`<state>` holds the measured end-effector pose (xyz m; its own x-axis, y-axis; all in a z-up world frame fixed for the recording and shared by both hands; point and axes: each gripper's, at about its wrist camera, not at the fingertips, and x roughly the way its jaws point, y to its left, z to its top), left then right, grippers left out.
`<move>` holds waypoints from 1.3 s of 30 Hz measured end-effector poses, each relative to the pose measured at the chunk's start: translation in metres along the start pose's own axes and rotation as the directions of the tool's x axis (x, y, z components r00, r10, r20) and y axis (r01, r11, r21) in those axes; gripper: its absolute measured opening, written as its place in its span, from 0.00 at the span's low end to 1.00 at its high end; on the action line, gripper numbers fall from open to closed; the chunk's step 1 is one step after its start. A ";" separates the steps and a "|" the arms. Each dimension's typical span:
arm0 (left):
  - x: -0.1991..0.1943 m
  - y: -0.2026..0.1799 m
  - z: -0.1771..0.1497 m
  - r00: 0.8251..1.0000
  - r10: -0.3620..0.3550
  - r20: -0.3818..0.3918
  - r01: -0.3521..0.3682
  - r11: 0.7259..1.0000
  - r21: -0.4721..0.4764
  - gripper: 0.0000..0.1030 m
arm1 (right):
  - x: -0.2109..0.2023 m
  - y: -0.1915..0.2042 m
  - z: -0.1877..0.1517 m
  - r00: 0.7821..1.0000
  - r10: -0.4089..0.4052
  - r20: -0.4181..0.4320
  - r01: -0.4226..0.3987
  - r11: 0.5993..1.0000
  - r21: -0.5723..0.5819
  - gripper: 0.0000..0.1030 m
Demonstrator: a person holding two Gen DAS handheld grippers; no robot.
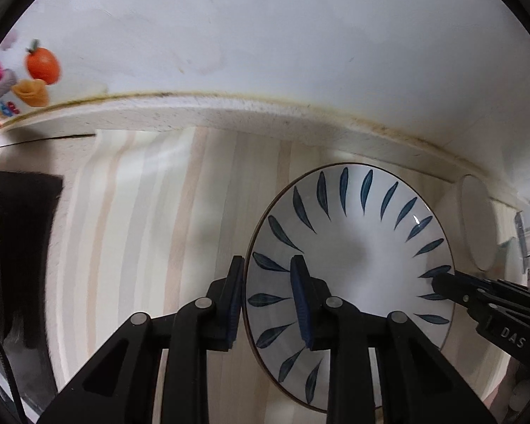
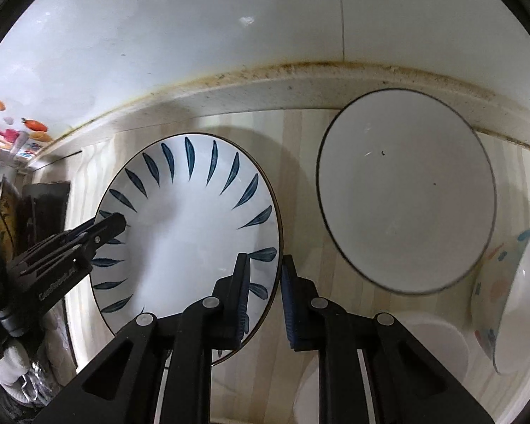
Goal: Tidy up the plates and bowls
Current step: 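Grip the blue-striped plate rim with both grippers, adding it to the stack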
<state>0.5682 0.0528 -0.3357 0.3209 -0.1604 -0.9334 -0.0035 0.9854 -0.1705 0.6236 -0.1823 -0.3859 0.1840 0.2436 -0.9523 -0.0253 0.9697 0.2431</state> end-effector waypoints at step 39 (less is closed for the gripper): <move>-0.065 -0.080 -0.216 0.997 -0.030 -0.067 0.043 0.978 0.203 0.23 | -0.080 -0.059 -0.263 1.000 -0.008 0.013 0.007 0.994 0.109 0.18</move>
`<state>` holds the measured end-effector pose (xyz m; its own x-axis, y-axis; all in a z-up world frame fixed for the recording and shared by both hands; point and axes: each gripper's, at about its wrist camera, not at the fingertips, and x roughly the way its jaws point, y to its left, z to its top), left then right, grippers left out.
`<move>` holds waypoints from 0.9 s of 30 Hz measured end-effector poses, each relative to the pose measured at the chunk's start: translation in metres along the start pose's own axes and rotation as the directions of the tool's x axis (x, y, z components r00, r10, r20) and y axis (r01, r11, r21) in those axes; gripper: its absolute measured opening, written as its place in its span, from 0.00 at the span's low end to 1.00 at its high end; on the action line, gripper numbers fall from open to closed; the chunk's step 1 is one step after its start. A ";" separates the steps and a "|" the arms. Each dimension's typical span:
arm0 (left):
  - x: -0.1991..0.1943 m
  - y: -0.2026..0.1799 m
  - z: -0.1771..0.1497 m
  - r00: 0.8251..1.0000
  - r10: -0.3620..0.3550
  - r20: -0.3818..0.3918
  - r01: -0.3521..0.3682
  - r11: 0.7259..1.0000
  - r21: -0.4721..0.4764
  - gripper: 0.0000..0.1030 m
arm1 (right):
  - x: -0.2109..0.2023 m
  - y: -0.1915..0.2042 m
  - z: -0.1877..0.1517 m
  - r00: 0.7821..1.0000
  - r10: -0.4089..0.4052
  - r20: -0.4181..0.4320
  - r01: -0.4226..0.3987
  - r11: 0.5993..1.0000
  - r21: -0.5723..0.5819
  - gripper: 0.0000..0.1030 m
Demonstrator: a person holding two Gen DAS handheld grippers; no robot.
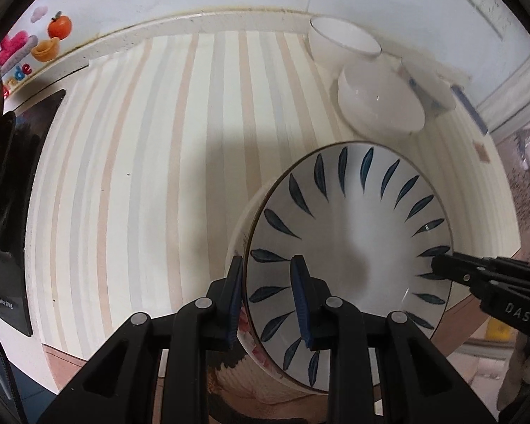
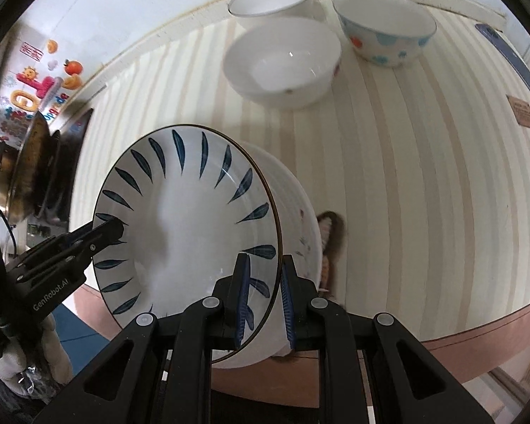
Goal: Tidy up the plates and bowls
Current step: 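Grip the blue-striped plate rim with both grippers, adding it to the stack, then lower the plate stack onto the cloth by the cat mat and open both grippers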
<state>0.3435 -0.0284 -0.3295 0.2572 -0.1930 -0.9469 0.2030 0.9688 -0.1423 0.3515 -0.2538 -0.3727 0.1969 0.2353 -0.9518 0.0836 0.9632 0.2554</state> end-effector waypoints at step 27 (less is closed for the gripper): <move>0.024 -0.009 -0.006 0.997 0.053 -0.057 -0.052 0.998 0.024 0.24 | 0.011 -0.002 -0.002 1.000 -0.020 -0.011 0.020 1.000 0.005 0.21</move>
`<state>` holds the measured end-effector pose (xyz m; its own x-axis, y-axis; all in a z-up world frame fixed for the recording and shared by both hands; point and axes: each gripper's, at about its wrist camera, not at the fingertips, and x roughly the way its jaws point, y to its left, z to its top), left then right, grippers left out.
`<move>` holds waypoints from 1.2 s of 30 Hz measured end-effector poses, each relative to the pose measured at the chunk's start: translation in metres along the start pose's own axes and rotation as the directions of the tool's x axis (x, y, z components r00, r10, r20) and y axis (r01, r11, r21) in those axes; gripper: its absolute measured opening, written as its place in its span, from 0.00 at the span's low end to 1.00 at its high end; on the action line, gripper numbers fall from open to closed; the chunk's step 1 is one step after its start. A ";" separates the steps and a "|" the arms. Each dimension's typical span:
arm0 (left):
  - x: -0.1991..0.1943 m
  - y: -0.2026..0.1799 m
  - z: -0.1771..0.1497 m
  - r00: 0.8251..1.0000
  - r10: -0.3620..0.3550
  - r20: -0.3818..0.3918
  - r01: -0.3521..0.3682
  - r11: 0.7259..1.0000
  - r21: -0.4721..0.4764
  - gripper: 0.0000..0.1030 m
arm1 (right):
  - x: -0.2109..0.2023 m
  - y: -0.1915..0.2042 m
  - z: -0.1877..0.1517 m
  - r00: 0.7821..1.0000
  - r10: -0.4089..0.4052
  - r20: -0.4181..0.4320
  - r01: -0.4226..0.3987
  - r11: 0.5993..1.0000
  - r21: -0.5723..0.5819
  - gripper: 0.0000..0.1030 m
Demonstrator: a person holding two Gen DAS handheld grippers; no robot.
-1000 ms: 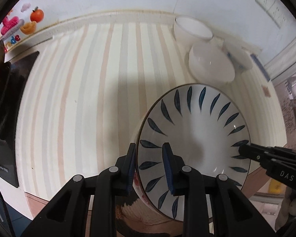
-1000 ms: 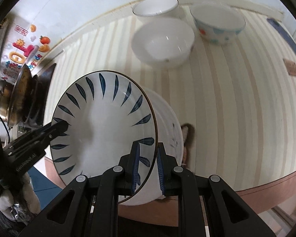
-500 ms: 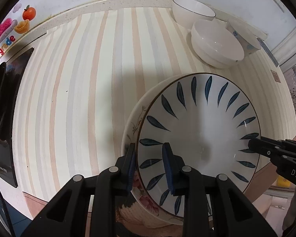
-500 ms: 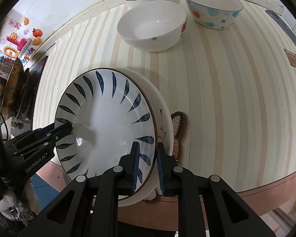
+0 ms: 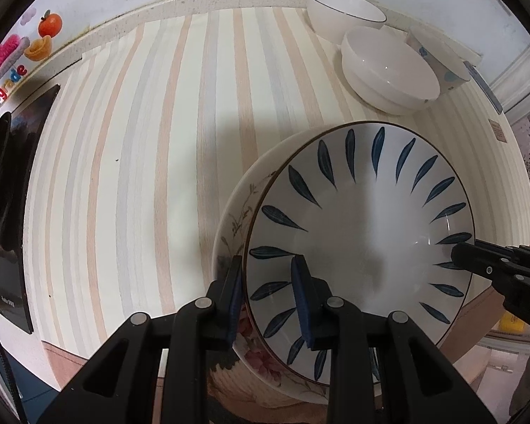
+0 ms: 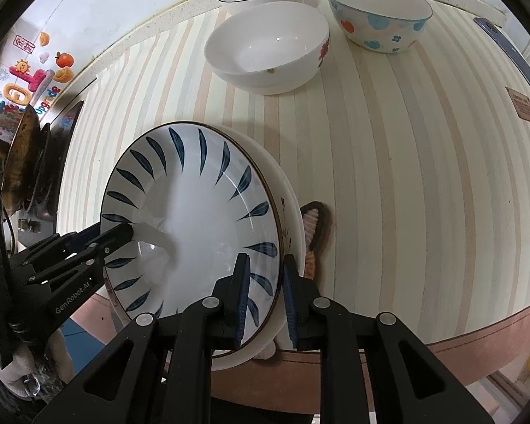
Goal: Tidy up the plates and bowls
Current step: 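Lower the plate stack onto the cloth by the cat mat and open both grippers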
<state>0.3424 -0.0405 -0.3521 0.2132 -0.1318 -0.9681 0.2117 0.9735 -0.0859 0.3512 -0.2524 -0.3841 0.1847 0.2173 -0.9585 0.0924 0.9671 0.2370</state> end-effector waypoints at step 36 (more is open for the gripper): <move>-0.191 -0.011 -0.072 0.976 -0.091 0.197 0.088 0.996 0.027 0.73 | -0.186 0.056 -0.101 0.974 0.015 0.226 -0.012 1.000 -0.014 0.85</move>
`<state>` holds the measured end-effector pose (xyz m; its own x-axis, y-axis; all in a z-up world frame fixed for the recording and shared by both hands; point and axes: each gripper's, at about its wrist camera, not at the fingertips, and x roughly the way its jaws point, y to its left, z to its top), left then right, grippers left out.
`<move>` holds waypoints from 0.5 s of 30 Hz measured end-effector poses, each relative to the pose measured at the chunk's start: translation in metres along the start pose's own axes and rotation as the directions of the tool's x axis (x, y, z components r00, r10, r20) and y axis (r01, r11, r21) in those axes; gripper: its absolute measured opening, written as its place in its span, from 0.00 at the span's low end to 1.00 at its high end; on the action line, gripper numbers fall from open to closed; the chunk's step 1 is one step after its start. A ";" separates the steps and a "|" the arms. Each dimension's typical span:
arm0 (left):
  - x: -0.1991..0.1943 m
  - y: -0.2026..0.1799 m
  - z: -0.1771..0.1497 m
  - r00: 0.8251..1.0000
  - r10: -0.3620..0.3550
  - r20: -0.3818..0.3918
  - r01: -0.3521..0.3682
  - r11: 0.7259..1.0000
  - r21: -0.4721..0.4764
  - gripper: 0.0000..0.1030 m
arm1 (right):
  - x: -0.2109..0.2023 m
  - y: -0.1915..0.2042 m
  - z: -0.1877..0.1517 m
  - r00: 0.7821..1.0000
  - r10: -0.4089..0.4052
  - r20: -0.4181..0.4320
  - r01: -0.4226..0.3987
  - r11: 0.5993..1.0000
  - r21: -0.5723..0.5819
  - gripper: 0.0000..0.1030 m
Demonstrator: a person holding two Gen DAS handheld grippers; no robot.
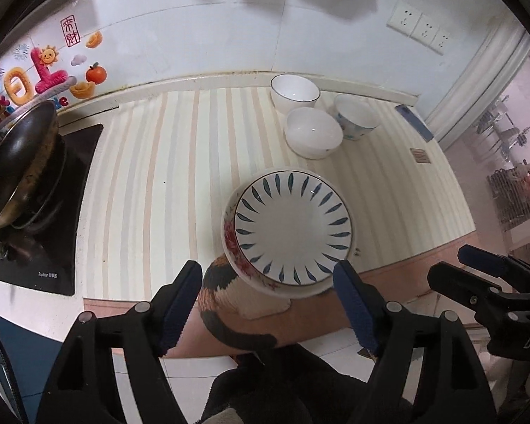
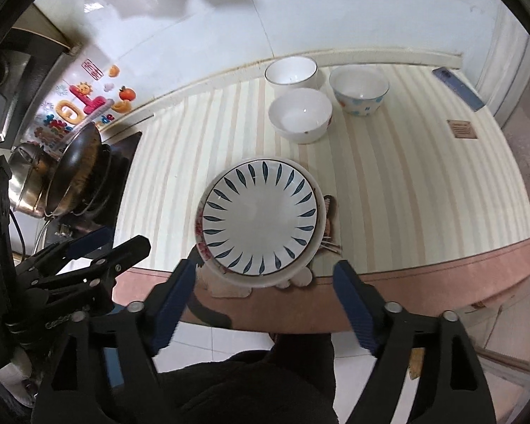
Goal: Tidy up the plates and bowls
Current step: 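Lower the plate stack onto the cloth by the cat mat and open both grippers, then grasp a plain white bowl with the left gripper while the right grasps the pink-flower bowl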
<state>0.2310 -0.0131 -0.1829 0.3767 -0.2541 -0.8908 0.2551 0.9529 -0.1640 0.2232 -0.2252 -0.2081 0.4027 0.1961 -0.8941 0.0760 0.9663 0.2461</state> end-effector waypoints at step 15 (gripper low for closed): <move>-0.016 -0.014 -0.012 1.000 0.008 0.006 -0.008 1.000 -0.029 0.74 | -0.027 -0.008 -0.022 1.000 0.001 0.007 -0.001 1.000 0.015 0.91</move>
<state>0.2111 -0.0200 -0.1711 0.3838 -0.2478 -0.8896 0.2267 0.9591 -0.1694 0.1918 -0.2347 -0.1938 0.4092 0.1962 -0.8911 0.0894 0.9633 0.2532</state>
